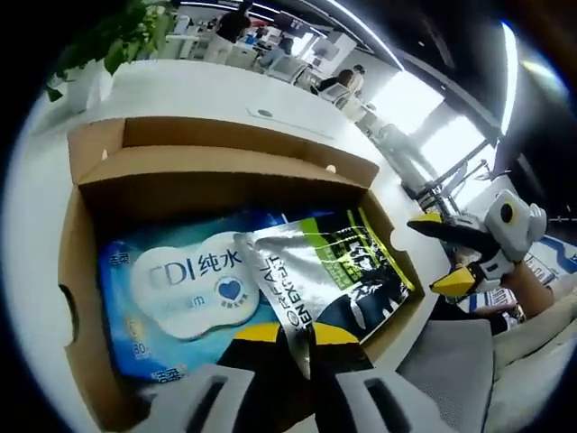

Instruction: Operate the shoe box by opening the lid, removing the specified soft item, and placing it in the target area until the item is outside and the box remains undamaged.

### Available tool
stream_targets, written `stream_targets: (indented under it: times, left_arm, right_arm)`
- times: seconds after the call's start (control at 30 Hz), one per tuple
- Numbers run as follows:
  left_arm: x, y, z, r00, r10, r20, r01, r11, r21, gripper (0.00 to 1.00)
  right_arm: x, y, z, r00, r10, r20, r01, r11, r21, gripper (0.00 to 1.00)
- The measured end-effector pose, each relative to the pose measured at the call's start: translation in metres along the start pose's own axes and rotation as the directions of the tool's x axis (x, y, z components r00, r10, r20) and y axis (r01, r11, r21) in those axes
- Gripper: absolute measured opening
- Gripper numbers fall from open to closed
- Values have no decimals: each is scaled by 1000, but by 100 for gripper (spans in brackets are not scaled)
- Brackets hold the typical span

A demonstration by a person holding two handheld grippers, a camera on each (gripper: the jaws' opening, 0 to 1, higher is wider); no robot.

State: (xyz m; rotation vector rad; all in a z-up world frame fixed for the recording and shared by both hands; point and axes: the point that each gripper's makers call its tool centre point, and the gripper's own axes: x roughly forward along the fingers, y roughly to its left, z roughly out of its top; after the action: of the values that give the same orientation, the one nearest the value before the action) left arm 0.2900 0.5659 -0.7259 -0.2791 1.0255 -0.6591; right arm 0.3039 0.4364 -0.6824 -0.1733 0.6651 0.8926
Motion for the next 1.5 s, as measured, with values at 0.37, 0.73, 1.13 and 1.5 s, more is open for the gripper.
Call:
stream_targets:
  times: [0.37,0.73,1.13,1.5]
  left_arm:
    - [-10,1,-2,1000,13,-10,-12,999,35,1]
    - [-26,11,-3,999,41,0,-41,997,71,1]
    - [-34,21,0,998,56,22,-58,991,123,1]
    - [-39,24,4,997,27,66,-41,978,206,0]
  right_arm:
    - [12,11,1,999,37,-16,-37,999,-10,53]
    - [33,18,2,996,76,-51,-76,997,12,48]
    - [60,23,-3,989,103,-105,-104,995,0,43]
    - [81,19,-1,983,111,-144,-112,994,2,38]
